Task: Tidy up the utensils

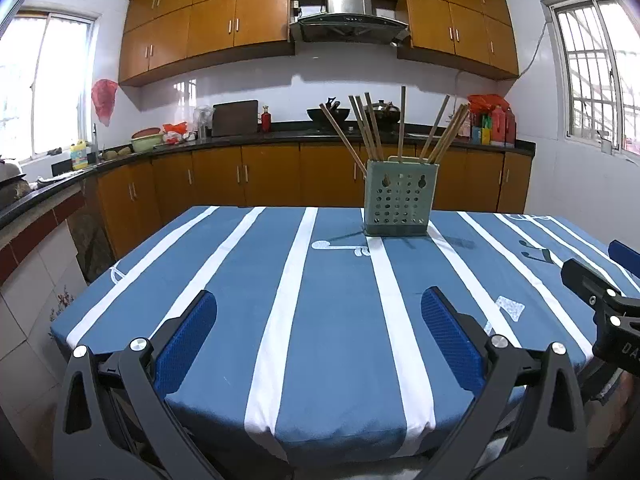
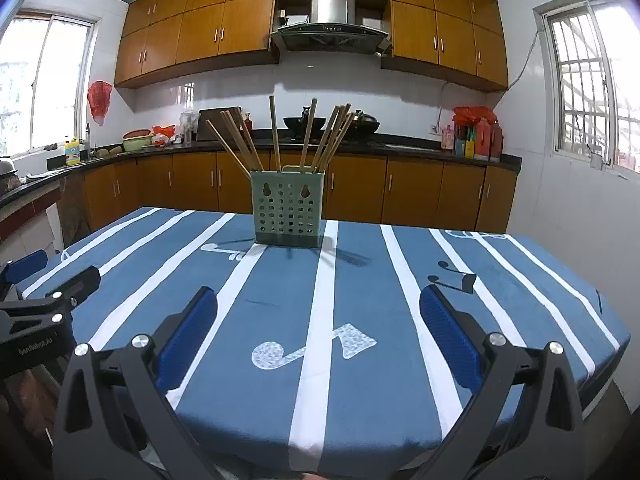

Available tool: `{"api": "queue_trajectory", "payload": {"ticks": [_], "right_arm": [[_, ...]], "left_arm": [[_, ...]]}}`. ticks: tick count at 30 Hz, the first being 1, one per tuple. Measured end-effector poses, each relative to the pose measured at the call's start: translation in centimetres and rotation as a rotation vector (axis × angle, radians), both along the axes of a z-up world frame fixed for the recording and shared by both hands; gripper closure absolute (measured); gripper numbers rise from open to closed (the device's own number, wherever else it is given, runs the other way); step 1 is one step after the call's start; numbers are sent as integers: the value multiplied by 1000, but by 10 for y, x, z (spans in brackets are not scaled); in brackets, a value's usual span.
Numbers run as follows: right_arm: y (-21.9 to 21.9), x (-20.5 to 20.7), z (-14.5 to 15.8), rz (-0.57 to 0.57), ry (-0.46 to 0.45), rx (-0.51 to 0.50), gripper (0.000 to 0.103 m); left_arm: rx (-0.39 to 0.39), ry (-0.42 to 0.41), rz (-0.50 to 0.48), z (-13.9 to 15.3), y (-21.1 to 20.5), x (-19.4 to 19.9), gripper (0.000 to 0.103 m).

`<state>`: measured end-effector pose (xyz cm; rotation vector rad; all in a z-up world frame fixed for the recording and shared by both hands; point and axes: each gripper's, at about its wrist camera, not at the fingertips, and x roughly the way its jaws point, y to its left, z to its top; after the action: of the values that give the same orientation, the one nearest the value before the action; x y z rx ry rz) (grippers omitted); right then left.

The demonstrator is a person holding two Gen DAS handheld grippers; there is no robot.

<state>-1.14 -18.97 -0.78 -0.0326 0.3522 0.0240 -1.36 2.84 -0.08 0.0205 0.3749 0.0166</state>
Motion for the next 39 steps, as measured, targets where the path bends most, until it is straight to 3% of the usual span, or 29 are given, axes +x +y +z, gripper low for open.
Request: {"api": "queue_trajectory", "payload": {"ticks": [39], "right_arm": [[-8,3,-10,-22,43,35,4]], "left_arm": [[-16,33,-7,-6,0,1,2]]}}
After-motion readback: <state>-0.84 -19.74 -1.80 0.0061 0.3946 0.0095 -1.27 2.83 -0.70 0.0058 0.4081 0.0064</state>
